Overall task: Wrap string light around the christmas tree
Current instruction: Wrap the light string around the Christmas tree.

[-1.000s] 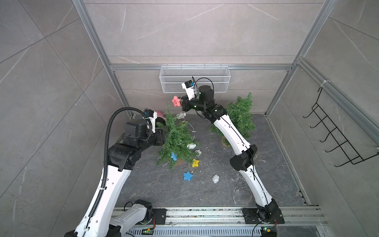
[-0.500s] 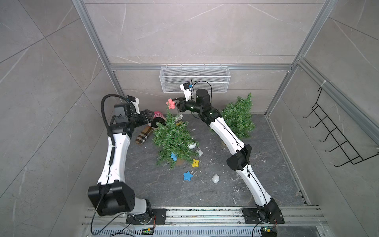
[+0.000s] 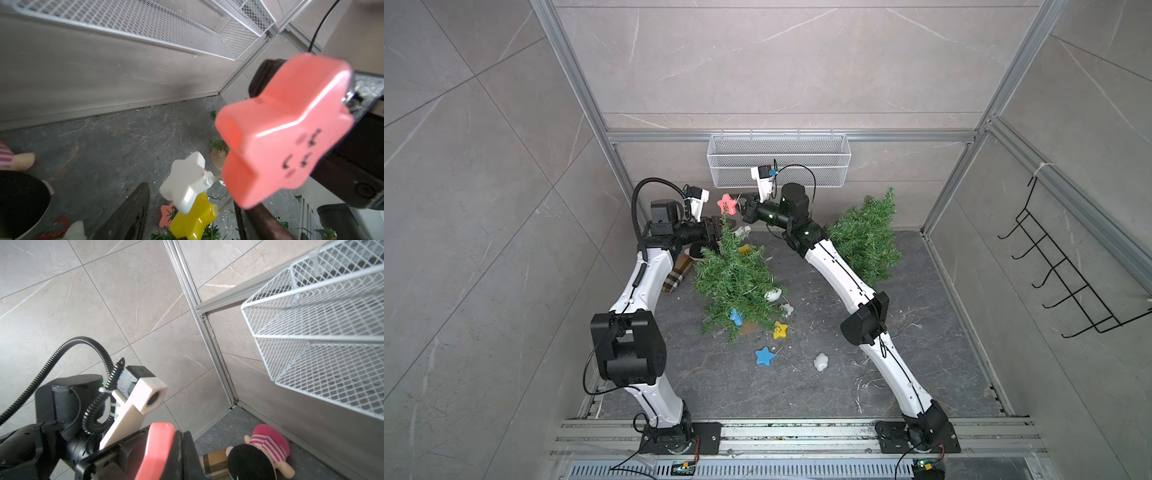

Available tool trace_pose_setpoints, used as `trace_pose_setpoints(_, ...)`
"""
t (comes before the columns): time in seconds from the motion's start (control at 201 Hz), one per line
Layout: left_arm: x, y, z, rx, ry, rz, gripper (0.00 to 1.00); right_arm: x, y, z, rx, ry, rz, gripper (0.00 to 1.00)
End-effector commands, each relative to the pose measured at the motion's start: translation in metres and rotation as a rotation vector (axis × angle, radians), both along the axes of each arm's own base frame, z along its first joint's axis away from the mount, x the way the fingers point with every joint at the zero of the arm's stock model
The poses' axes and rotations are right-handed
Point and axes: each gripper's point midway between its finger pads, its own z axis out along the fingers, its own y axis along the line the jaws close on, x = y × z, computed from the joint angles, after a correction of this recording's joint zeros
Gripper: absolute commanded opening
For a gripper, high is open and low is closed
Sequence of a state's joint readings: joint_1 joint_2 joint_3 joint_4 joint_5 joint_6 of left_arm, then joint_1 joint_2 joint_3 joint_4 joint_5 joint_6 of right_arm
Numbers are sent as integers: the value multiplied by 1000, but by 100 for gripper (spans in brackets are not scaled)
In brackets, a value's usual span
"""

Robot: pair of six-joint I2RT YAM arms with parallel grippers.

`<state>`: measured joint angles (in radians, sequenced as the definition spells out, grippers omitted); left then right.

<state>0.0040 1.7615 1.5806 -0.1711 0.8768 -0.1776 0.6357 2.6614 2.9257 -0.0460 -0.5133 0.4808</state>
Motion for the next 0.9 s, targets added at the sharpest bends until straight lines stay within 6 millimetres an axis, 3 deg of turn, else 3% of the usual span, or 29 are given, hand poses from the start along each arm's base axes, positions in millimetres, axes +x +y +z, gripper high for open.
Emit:
trace_pose_setpoints(0.0,2,-20,20,4,-120,-102,67,-6,4,12,53,-31,20,0)
trace_pose_setpoints(0.358,12,-31,12,-1,-119,-115,65,-8,6,8,45,-22,40,0)
trace_pose_setpoints(0.488,2,-46,11,-9,-121,-173,66,-7,6,9,50,-22,34,0)
trace_pose_setpoints(0.672,-6,-48,4,-7,-114,-198,66,-9,4,13,46,-33,30,0)
trace_pose_setpoints(0.896,13,-52,10,-17,-118,-156,60,-13,8,11,56,-14,61,0)
